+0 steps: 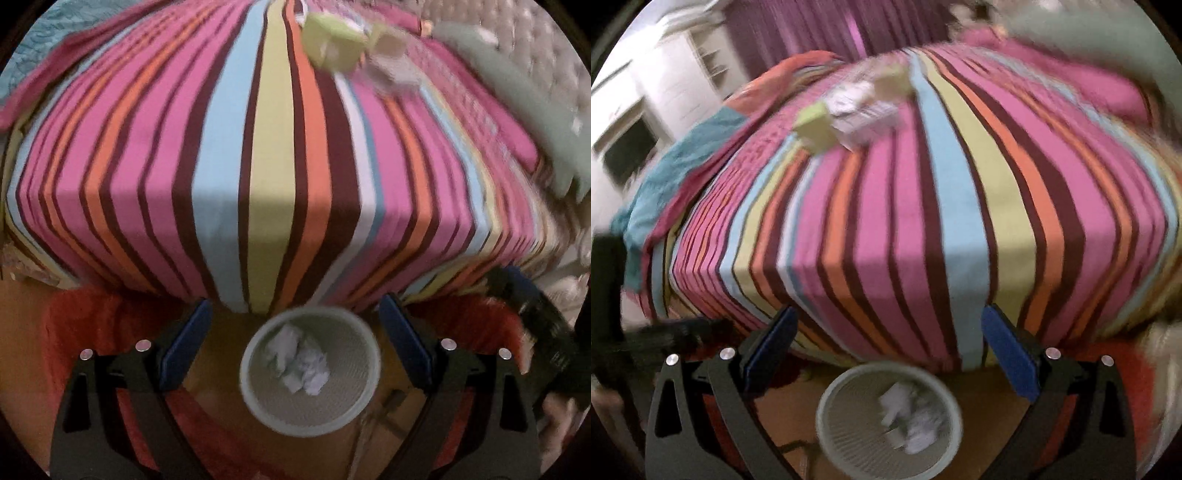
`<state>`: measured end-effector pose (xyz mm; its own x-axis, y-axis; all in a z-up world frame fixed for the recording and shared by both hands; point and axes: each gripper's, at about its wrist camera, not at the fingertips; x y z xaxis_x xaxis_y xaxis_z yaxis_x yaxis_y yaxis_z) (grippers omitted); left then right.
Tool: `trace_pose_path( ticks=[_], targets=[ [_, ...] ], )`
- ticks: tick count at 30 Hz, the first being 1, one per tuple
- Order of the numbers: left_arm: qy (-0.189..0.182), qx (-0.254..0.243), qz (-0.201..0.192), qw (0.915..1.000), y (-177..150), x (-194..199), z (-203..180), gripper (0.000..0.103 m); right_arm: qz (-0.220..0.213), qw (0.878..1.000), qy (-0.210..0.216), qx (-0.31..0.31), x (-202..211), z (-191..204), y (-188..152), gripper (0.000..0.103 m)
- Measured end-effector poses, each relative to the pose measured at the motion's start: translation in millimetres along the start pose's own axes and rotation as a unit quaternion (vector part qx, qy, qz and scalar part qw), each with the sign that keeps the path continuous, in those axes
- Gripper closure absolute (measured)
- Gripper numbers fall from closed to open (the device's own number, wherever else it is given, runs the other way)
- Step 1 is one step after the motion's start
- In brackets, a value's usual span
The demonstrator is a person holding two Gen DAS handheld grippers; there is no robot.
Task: Collect trash
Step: 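Raise both tools back toward the boxes on the bed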
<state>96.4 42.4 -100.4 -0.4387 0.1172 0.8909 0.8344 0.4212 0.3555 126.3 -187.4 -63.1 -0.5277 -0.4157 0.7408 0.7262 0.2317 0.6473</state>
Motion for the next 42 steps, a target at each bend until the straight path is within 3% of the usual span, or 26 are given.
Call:
trace_pose_path(
  ticks=[4, 11, 26, 42],
  targets=[
    [-0.03, 0.023, -0.015, 0.9992, 24, 9, -4, 0.014, -0.018, 0.999, 0.008, 0.04, -1, 12, 18, 0.008],
    [-0.045, 0.051, -0.043, 0.9968, 78, 14, -21, 0.014, -0.028, 0.995, 0.012, 0.09, -16, 19, 51, 0.008],
    [-0.034, 0.091, -0.028, 0.9949, 187, -27, -48, 0.014, -0.018, 0.991, 0.012, 0.133, -61, 9, 108, 0.008],
    [0.008, 0.106, -0.004, 0.9943, 253, -79, -68, 0.014, 0.004, 0.987, 0.035, 0.155, -109, 4, 152, 0.008]
  ],
)
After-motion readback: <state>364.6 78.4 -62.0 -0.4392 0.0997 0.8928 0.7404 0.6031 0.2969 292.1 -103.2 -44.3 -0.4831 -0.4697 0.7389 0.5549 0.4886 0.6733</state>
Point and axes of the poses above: each gripper's, at about its wrist camera, not at the fingertips, and x roughly against the way its jaws point, z to its left, y to its top, and after that the axes turned 6 degrees about x, right-handed
